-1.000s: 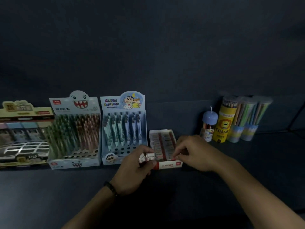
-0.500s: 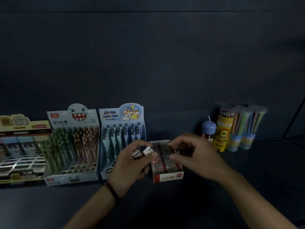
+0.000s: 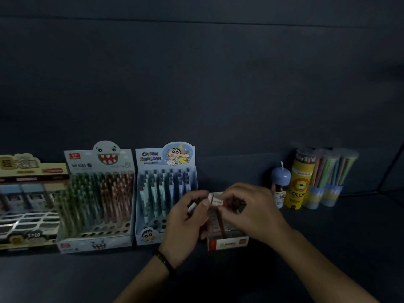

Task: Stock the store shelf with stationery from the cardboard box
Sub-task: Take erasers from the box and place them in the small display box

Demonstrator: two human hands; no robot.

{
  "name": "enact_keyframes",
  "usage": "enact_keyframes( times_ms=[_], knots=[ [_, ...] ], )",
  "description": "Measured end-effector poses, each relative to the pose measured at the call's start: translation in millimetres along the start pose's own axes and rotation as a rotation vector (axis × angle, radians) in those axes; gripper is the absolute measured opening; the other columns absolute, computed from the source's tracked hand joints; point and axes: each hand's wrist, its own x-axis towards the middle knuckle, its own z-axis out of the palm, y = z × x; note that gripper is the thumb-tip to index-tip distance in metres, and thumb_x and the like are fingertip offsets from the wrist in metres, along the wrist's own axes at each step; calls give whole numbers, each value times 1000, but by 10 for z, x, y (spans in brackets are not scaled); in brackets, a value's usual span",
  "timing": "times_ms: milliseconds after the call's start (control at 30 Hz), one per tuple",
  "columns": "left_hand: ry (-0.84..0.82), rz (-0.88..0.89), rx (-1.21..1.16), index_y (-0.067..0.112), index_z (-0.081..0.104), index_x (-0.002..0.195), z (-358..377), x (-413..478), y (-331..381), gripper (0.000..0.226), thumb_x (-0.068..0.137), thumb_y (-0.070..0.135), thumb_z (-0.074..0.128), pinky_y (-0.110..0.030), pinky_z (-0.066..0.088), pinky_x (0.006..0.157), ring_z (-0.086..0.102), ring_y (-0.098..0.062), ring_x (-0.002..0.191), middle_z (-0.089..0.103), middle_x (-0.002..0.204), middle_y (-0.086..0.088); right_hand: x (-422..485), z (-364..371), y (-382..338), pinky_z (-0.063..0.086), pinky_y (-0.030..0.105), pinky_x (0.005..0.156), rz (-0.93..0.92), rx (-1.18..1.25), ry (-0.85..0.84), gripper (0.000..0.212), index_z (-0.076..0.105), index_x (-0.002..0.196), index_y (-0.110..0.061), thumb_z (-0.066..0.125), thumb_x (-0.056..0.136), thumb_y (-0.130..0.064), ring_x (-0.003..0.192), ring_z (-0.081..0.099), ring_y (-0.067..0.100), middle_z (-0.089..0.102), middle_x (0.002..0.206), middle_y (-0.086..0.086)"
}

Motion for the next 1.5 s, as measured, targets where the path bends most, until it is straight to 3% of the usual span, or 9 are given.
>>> enact_keyframes(
  times_ms=[133, 300, 500, 633, 800, 933, 1133, 1300, 1500],
  knots=[
    [-16, 172, 308, 26, 46, 125, -126, -58, -80, 37, 102, -3, 51, -35, 48, 58, 54, -17, 63, 61, 105, 10, 292, -31, 275, 54, 17, 79, 117, -48, -91, 13, 83, 99, -29, 85, 87, -34, 87, 69, -4, 75, 93, -20],
    [-59, 234, 282, 19, 35, 122, -134, -81, -100, 27, 105, -1, 43, -42, 49, 73, 53, -26, 84, 53, 112, -2, 598, 237, 527, 53, 27, 85, 54, -193, -358, 13, 81, 104, -24, 77, 94, -31, 91, 67, 8, 69, 100, -12],
    [-58, 112, 154, 28, 34, 136, -26, -76, -147, 51, 103, -5, 54, -35, 61, 81, 75, -23, 94, 72, 123, 3, 624, 472, 593, 50, 30, 96, 19, -301, -468, 24, 80, 116, -19, 70, 94, -18, 111, 65, 23, 69, 117, 3],
    [-7, 138, 155, 23, 50, 127, -17, -76, -126, 33, 103, 4, 61, -30, 60, 81, 76, -16, 97, 75, 119, 9, 582, 531, 634, 46, 24, 92, 17, -302, -416, 23, 82, 111, -21, 67, 93, -15, 110, 65, 21, 66, 116, 2],
    [8, 157, 91, 20, 50, 126, -34, -78, -137, 23, 104, 24, 55, -51, 62, 84, 75, -26, 100, 74, 122, 3, 582, 541, 608, 44, 20, 85, 84, -305, -361, 20, 83, 110, -25, 71, 95, -19, 106, 69, 18, 74, 110, -1],
    [20, 198, 131, 24, 62, 120, -30, -43, -159, 20, 102, 16, 64, -38, 61, 81, 74, -21, 97, 75, 108, 0, 589, 235, 507, 48, 20, 86, 208, -196, -442, 27, 79, 116, -32, 67, 97, -17, 106, 69, 6, 76, 115, -11],
    [118, 151, 83, 25, 71, 113, 18, -35, -199, 22, 98, 9, 70, -29, 60, 75, 75, -18, 86, 78, 98, 1, 157, -129, 117, 56, 23, 93, 178, 301, -103, 29, 80, 114, -28, 74, 94, -7, 108, 72, 5, 78, 111, -16],
    [127, 139, 99, 41, 71, 117, 12, -16, -243, 28, 101, 18, 66, -43, 62, 79, 75, -21, 90, 78, 104, 2, -47, -12, 62, 57, 23, 91, 69, 252, -50, 27, 84, 104, -23, 90, 80, -12, 108, 72, 9, 74, 111, -15],
    [70, 178, 213, 30, 64, 133, 46, -40, -225, 39, 99, 11, 69, -24, 58, 87, 73, -9, 102, 77, 107, 13, -6, 9, 157, 57, 22, 87, 50, 166, -84, 22, 83, 105, -27, 89, 84, -20, 101, 72, 3, 74, 106, -19]
  ],
)
